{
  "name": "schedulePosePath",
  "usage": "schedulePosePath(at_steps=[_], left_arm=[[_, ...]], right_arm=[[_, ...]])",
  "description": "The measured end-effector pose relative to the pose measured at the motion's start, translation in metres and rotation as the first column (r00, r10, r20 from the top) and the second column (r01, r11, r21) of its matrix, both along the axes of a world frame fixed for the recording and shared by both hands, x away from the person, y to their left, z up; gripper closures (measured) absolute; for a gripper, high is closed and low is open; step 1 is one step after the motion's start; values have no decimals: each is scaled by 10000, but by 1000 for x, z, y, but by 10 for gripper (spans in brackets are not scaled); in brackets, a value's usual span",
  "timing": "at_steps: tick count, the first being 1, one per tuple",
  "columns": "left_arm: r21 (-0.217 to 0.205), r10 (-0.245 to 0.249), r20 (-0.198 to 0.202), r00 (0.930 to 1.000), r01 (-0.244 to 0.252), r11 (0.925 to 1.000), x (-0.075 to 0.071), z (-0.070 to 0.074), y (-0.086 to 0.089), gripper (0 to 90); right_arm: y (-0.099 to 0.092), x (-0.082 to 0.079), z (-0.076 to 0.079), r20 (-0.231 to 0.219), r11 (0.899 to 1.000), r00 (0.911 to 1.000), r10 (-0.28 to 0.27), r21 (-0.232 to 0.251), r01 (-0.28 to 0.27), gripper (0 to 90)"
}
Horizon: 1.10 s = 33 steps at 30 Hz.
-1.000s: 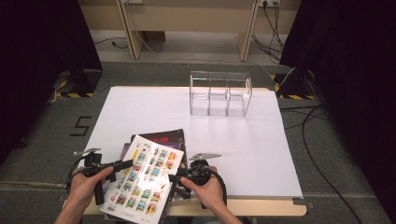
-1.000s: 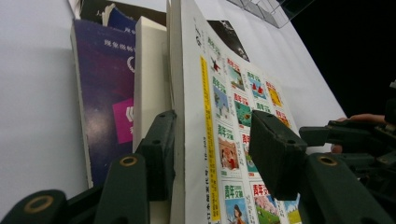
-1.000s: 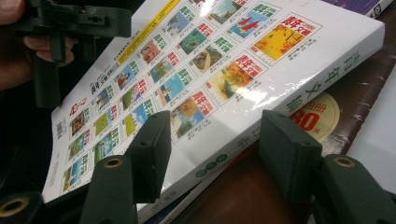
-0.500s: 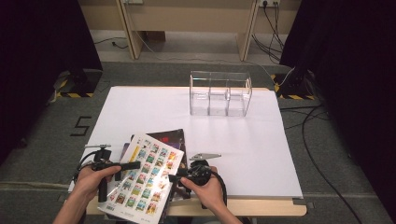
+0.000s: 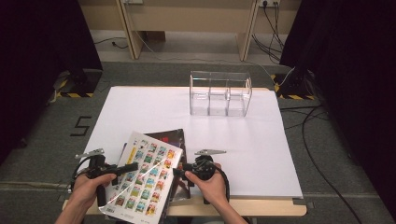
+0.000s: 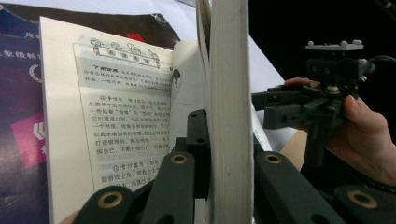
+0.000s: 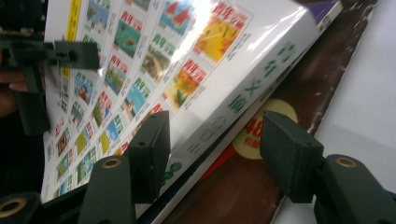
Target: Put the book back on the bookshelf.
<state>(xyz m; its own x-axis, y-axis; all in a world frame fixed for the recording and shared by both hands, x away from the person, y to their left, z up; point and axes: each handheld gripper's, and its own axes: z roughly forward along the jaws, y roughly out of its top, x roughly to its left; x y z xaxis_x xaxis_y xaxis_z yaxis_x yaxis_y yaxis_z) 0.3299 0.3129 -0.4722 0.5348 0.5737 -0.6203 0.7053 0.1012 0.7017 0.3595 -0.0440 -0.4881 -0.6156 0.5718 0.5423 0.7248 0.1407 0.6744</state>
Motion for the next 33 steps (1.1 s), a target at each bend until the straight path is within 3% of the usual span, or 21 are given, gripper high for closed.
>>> schedulePosePath(at_steps=[5,15,23,26,30,33], left_arm=[[-41,-47,207,9998,48,10000,-3,3,-1,814],[17,-194,355,9992,193,9998,-2,6,-3,814],[-122,-166,357,9992,170,9998,-2,7,-2,815],[-97,-196,359,9992,200,9998,-2,7,-2,815],[-79,-186,341,9992,189,9998,-2,7,-2,814],[-61,-127,310,9994,129,9999,-1,5,-2,814]], right_arm=[[1,14,0,-517,9993,9987,-31,367,50,422],[12,34,-1,-989,9975,9950,97,701,-27,410],[19,42,0,-1229,9955,9924,86,947,31,385],[23,44,-6,-1633,9904,9864,174,1383,55,368],[28,47,-11,-1712,9856,9843,430,1687,-137,362],[27,47,-10,-1708,9863,9840,508,1636,-225,414]])
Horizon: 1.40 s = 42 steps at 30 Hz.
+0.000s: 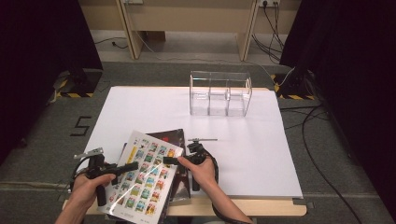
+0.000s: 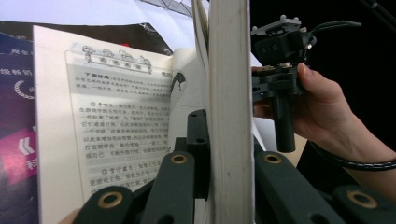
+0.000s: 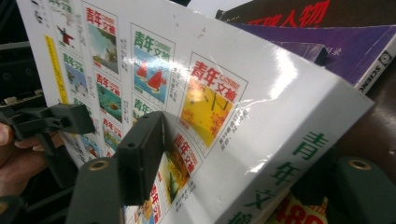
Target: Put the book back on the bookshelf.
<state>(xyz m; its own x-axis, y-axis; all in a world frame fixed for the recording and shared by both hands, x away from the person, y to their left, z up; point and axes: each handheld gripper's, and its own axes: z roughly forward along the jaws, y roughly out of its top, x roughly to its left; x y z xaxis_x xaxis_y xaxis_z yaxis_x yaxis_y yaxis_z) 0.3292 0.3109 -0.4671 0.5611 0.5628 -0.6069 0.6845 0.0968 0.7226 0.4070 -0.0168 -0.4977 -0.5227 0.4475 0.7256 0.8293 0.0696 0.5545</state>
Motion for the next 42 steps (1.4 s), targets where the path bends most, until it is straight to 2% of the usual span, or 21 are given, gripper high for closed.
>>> schedulePosePath(at_steps=[2,3,5,9,11,13,17,19,20,24,29,30,31,32,33,34,35,36,38,39,42], left_arm=[[45,13,-27,10000,-13,10000,1,0,0,814],[101,80,-101,9999,-79,9999,2,-1,1,812],[230,277,-163,9995,-273,9994,2,0,2,810],[487,533,-238,9983,-520,9975,3,2,2,796],[473,690,-289,9972,-676,9966,4,2,4,770],[582,780,-268,9966,-763,9954,4,2,5,717],[1120,1543,169,9879,-1553,9815,5,4,11,504],[1635,1907,498,9804,-1964,9668,5,5,14,422],[1635,1907,498,9804,-1964,9668,5,5,14,384],[1396,2282,849,9699,-2384,9611,4,7,22,287],[1310,2418,766,9673,-2502,9593,6,4,22,278],[1310,2418,766,9673,-2502,9593,6,4,22,275],[1381,2413,793,9672,-2504,9582,7,3,20,274],[1381,2413,793,9672,-2504,9582,7,3,20,275],[1455,2412,824,9670,-2511,9570,7,2,19,276],[1482,2434,826,9664,-2534,9559,7,2,19,276],[1565,2484,857,9649,-2593,9530,7,1,19,276],[1659,2545,884,9630,-2662,9495,7,1,19,275],[1767,2658,895,9599,-2779,9442,6,0,19,275],[1840,2729,934,9575,-2860,9404,6,0,19,275],[1875,2826,941,9546,-2957,9367,5,-1,20,275]], right_arm=[[-1,0,0,-1,10000,10000,-37,66,37,452],[-3,-1,6,85,10000,10000,-51,-14,51,535],[-4,-3,12,178,9999,9998,-99,90,98,600],[-3,-6,24,272,10000,9996,-65,52,64,641],[-3,-7,27,122,9995,9999,-29,301,25,662],[-5,-7,30,-124,9967,9999,22,813,-11,686],[-6,-8,40,-368,9871,9992,141,1599,-80,718],[-6,-9,48,-187,9836,9997,174,1800,-138,728],[-7,-9,53,-138,9820,9998,168,1881,-139,732],[-15,-9,72,516,9819,9984,-211,1892,109,738],[-27,-11,100,1604,9891,9858,-498,1451,264,739],[-27,-11,100,1604,9891,9858,-498,1451,264,739],[-32,-13,112,2147,9919,9747,-617,1215,360,740],[-32,-13,112,2147,9919,9747,-617,1215,360,740],[-35,-16,122,2603,9938,9628,-731,1003,483,740],[-36,-17,125,2802,9944,9569,-767,921,528,740],[-36,-17,125,2802,9944,9569,-767,921,528,740],[-38,-18,131,3081,9948,9476,-840,802,621,740],[-43,-21,144,3755,9944,9209,-1047,538,912,740],[-44,-22,147,3890,9938,9145,-1111,485,1001,740],[-49,-25,157,4479,9899,8836,-1368,291,1385,741]])
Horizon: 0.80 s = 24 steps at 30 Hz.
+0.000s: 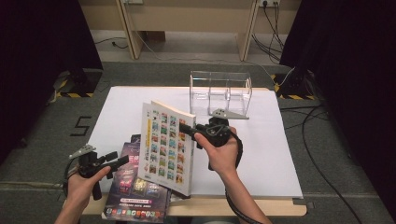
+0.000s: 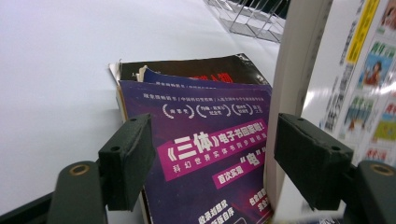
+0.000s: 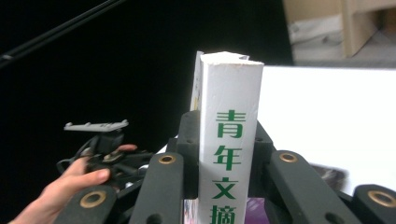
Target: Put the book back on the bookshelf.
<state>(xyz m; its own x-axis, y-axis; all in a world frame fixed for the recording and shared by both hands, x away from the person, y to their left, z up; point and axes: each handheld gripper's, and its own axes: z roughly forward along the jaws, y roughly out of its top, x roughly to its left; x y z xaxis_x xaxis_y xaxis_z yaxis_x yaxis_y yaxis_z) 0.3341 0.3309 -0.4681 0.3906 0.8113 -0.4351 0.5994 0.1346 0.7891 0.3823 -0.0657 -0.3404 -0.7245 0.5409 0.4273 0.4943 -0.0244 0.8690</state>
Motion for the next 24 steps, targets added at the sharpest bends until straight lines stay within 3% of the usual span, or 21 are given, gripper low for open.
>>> schedulePosePath(at_steps=[7,17,24], left_arm=[[-4,24,-7,10000,-24,10000,0,-1,-1,277],[-107,54,78,10000,-53,9999,-1,0,1,279],[-110,98,159,9998,-96,9999,-1,1,3,281]], right_arm=[[-9,-4,15,918,9966,9936,-657,-443,700,741],[-17,-5,26,1385,9901,9835,-1166,-616,1260,741],[-27,-6,35,1915,9767,9640,-1844,-743,2016,741]])
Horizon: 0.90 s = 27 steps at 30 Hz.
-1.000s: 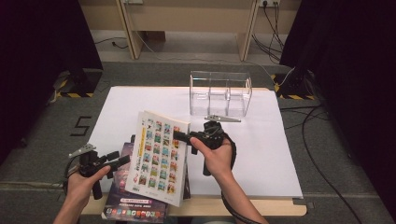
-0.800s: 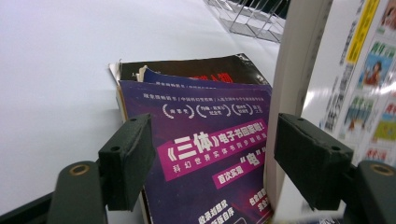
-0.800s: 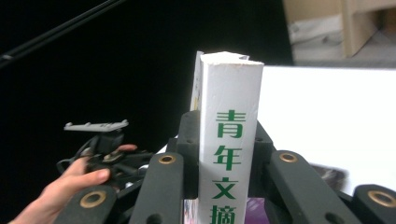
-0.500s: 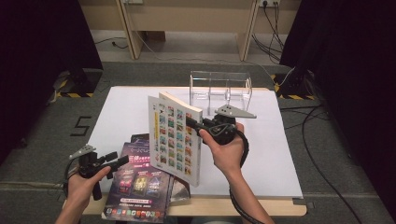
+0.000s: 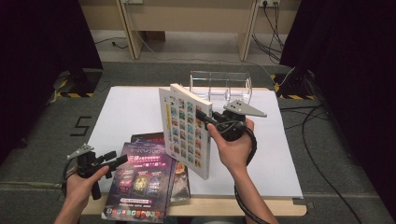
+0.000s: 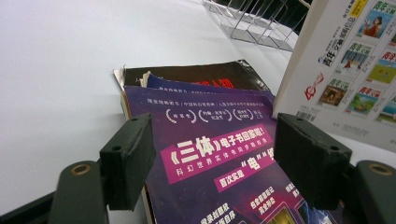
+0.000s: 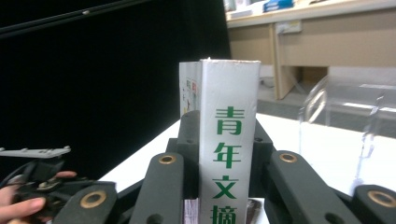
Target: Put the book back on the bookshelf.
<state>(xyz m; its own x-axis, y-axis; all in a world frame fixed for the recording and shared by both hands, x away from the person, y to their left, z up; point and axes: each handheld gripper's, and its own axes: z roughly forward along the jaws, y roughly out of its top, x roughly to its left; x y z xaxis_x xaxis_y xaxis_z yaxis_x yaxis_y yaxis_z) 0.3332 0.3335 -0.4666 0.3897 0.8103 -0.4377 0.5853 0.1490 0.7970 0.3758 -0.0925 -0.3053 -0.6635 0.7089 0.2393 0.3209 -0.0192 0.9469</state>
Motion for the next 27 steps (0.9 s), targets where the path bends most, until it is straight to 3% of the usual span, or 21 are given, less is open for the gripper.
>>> schedulePosePath(at_steps=[4,10,13,26,27], left_arm=[[-18,-5,11,10000,5,10000,0,0,0,282],[-9,36,22,10000,-36,10000,0,0,0,284],[9,52,9,10000,-52,10000,0,0,0,284],[38,18,15,10000,-18,10000,0,-1,-1,285],[38,22,24,10000,-22,10000,0,-1,-1,285]], right_arm=[[-7,-1,4,341,9988,9983,-477,-61,479,741],[-17,0,7,502,9950,9940,-976,-158,985,741],[-27,1,9,498,9920,9908,-1260,30,1260,741],[-60,-1,26,1093,9736,9675,-2282,162,2278,741],[-63,-2,29,1179,9691,9620,-2463,172,2460,741]])
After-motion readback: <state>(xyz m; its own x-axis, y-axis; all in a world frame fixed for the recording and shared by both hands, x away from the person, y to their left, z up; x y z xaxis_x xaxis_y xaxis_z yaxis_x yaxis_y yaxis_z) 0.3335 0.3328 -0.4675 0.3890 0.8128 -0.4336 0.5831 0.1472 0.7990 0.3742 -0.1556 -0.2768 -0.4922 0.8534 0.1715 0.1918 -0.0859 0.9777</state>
